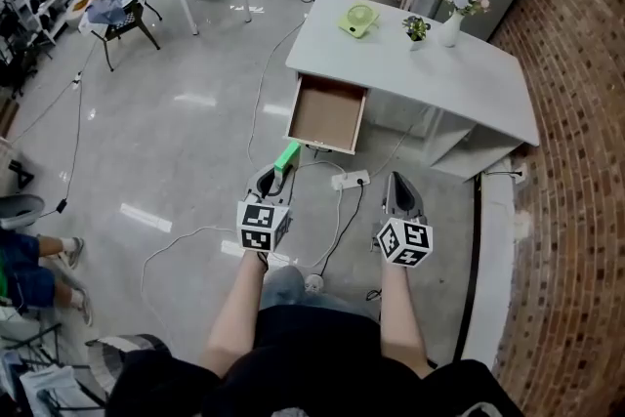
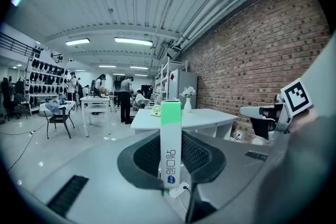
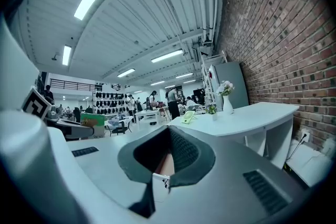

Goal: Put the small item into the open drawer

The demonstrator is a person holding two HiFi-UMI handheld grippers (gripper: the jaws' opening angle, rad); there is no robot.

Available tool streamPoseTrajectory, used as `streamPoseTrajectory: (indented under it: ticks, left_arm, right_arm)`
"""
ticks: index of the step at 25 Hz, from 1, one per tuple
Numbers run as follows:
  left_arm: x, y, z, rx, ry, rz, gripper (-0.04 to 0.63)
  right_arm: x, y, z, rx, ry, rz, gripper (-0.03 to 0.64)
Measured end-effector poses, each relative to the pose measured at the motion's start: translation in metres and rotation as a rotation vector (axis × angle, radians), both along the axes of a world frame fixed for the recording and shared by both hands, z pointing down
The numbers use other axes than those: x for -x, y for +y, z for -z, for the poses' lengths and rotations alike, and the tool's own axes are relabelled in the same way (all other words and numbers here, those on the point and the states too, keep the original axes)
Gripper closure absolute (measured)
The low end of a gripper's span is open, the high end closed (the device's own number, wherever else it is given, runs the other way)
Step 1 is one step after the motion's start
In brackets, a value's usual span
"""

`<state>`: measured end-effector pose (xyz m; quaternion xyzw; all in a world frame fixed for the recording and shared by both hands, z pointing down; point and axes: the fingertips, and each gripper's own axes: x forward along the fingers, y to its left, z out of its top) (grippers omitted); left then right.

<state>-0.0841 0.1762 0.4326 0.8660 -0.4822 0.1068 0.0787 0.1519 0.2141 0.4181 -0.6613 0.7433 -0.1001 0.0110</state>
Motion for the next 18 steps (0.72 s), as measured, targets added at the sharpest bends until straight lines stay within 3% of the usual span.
streamPoseTrajectory:
  ticks: [10, 18]
  left_arm:
    - [-0.001, 0.005, -0.006, 0.000, -0.012, 0.016, 0.505]
    - [-0.006, -0.039, -0.008, -0.014, -0.015, 0.011, 0.505]
  right_arm:
    - [0.005, -0.011, -0.003, -0.004, 0.001, 0.040, 0.615]
    - [0.000, -0.053, 0.004, -0.032, 0.014, 0.036, 0.615]
